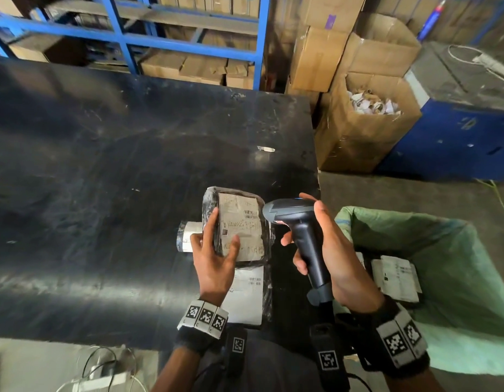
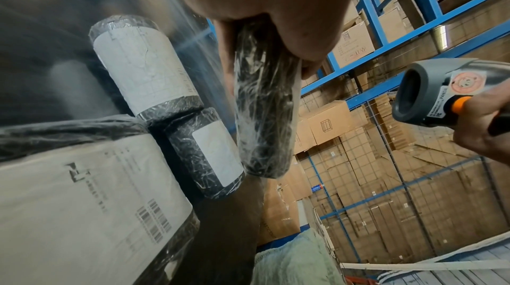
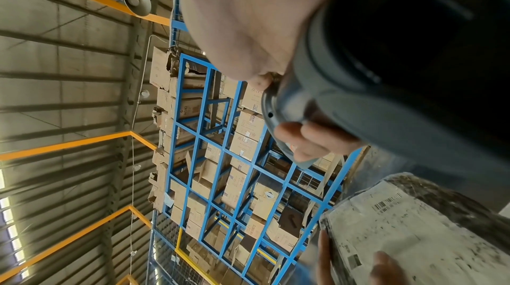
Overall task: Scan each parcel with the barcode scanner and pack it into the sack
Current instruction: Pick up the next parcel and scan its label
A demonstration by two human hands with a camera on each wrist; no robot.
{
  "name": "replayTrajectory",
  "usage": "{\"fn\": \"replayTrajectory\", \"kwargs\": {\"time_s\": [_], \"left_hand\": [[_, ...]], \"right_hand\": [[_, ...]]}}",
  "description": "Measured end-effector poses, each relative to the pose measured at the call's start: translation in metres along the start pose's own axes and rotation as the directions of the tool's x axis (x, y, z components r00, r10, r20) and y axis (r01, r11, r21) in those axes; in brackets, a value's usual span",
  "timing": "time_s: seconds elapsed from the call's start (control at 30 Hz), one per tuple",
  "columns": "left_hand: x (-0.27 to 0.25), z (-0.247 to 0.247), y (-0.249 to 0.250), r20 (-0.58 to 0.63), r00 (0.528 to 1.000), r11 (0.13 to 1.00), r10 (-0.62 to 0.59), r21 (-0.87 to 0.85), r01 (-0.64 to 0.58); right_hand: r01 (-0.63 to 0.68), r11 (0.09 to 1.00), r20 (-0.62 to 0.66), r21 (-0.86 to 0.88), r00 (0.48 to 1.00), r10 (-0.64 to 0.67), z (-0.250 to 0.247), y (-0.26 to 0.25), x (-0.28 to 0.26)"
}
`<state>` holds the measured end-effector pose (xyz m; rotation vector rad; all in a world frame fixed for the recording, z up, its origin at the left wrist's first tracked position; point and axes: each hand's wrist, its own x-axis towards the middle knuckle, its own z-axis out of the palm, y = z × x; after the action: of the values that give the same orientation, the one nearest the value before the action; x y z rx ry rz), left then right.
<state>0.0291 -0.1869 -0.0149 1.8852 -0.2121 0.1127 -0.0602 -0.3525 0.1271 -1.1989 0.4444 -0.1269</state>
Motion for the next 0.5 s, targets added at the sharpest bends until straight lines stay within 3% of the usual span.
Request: {"fn": "replayTrajectory", "kwargs": {"time_s": [0.2, 0.33, 0.5], "left_hand": [[0.003, 0.002, 0.001, -0.028, 0.999, 1.0, -0.025, -0.013, 0.024], [0.002, -0.001, -0.003, -0.042, 0.999, 0.999, -0.03, 0.016, 0.031], [-0.002, -0.012, -0.004, -0.053, 0.993, 0.992, -0.104, 0.069, 0.108]], "right_hand": [[-0.014, 0.999, 0.002, -0.035, 1.0, 0.014, -0.001, -0.001, 0.009], [-0.089, 0.988, -0.028, -0.123, 0.996, 0.086, -0.016, 0.011, 0.013], [-0.306, 0.916, -0.24, -0.259, 0.939, 0.245, -0.056, 0.075, 0.017]]}}
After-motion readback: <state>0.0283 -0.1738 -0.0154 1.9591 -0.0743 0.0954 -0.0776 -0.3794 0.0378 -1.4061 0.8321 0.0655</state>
